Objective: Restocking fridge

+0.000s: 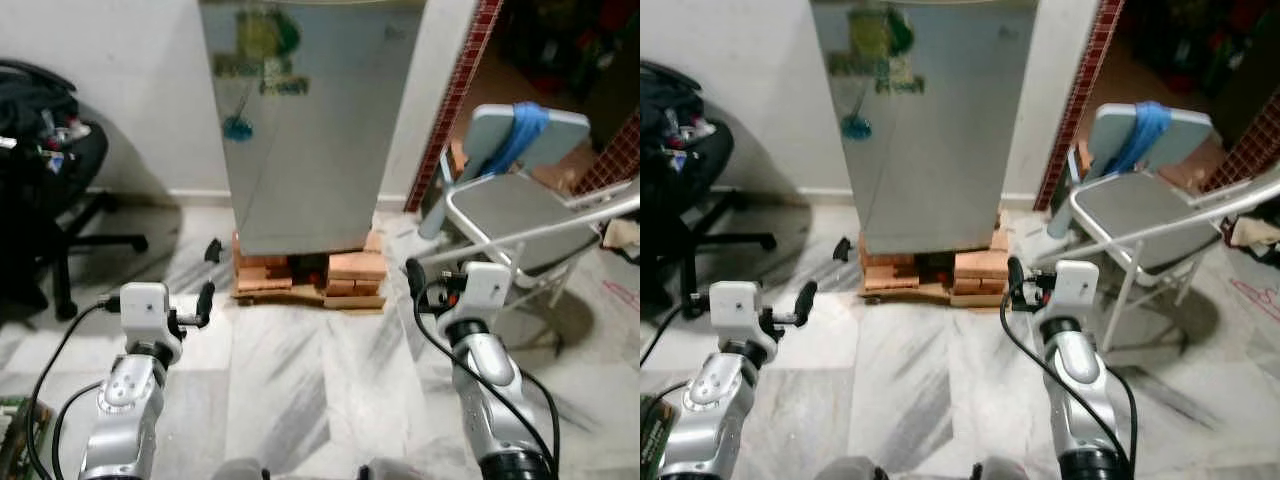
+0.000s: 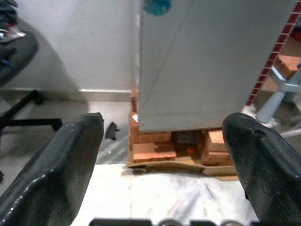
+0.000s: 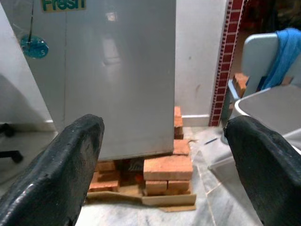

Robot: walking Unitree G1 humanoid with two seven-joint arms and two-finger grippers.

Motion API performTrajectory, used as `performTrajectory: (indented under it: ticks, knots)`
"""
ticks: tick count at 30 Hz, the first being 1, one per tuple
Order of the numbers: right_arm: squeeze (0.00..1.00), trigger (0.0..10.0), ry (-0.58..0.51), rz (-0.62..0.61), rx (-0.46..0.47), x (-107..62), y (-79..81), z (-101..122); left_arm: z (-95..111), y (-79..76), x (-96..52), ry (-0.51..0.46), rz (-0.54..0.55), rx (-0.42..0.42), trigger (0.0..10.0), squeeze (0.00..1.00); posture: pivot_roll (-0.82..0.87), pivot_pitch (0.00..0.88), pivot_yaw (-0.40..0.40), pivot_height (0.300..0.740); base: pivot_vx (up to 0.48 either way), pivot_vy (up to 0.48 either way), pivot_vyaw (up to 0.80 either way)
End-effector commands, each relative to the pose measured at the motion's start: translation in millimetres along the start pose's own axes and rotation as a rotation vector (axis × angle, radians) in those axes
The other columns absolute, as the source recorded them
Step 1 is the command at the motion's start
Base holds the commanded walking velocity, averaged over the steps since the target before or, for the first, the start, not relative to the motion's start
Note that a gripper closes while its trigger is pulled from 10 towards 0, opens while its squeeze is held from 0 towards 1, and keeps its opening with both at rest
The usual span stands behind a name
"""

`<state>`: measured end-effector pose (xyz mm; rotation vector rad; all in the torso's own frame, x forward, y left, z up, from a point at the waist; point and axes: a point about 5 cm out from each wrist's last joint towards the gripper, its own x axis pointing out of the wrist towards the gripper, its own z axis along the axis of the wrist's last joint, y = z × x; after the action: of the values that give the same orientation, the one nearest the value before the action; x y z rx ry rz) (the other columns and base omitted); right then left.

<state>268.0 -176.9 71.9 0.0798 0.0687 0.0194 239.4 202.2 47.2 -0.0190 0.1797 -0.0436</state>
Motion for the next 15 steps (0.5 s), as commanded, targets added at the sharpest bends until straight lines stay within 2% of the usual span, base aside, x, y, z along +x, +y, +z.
performTrajectory:
  ticks: [1, 6, 10, 12, 15]
  knots:
    - [0.0, 10.0, 0.003, -0.036, -0.03, -2.1, -9.3, -1, 2, -7.3, 2.7, -0.009, -0.027, -0.001, 10.0, 0.0, 0.05, 0.005, -0.014, 0.74, 0.247, 0.412, 0.0]
    - [0.0, 10.0, 0.011, -0.059, -0.088, -1.5, -11.1, -3, 6, -7.6, 7.7, -0.029, -0.029, 0.012, 10.0, 0.0, 0.06, 0.002, -0.028, 0.74, 0.26, 0.357, 0.0]
    - [0.0, 10.0, 0.002, -0.083, -0.11, 1.7, -13.9, -2, 11, -7.8, 9.5, -0.05, -0.027, 0.023, 10.0, 0.0, 0.07, 0.0, -0.039, 0.74, 0.0, 0.0, 0.0]
    - [0.0, 10.0, 0.009, -0.084, -0.079, 1.7, -13.7, -3, 12, -8.0, 8.5, -0.054, -0.037, 0.015, 10.0, 0.0, 0.07, 0.0, -0.037, 0.74, 0.0, 0.0, 0.0]
    - [0.0, 10.0, 0.0, -0.083, -0.128, -1.5, -14.8, -3, 13, -7.5, 6.2, -0.056, -0.04, 0.015, 10.0, 0.0, 0.08, 0.0, -0.038, 0.74, 0.0, 0.0, 0.0]
